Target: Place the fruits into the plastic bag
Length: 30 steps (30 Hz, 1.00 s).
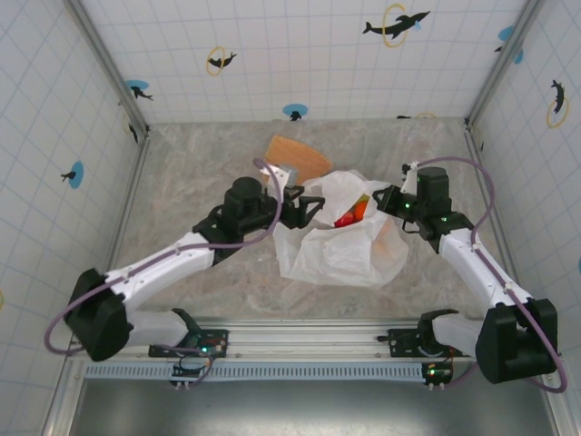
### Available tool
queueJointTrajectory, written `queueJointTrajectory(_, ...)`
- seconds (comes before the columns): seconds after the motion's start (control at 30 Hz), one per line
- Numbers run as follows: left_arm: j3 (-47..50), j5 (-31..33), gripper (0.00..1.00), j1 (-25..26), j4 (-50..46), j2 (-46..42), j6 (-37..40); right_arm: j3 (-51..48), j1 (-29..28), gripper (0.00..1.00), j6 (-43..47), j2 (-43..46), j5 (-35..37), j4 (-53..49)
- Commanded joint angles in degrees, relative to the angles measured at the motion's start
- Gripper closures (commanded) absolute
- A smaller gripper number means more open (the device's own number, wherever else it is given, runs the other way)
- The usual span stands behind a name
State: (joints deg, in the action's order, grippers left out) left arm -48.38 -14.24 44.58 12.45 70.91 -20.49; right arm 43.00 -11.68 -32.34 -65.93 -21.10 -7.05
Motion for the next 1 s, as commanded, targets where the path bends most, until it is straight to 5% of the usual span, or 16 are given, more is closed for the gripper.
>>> queueJointTrajectory(0.0, 4.3, 9.3, 0.20, -1.3, -6.8, -6.0, -3.3, -0.5, 0.4, 0.96, 0.6, -0.4, -0.2, 2.4)
queueJointTrajectory(0.2, 13.9, 16.0, 0.17, -3.1, -16.0, -13.0, -14.1, -0.6, 0.5, 0.96, 0.8, -0.7, -0.1, 2.7)
queueJointTrajectory(0.5, 23.8, 1.9, 0.18, -3.1, -3.6, -8.1, -24.7, -0.2, 0.5, 0.96, 0.7, -1.5, -0.4, 3.6)
queueJointTrajectory(0.67, 21.2, -4.5, 0.41, -2.7, 5.5, -0.7, -23.6, 0.0, 0.7, 0.96, 1.0, -1.0, -0.2, 2.9)
queueJointTrajectory(0.97, 9.6, -14.2, 0.99, -1.5, 8.0, 5.6, -19.5, 5.1, 4.8, 0.96, 7.4, 0.9, 2.7, -5.2)
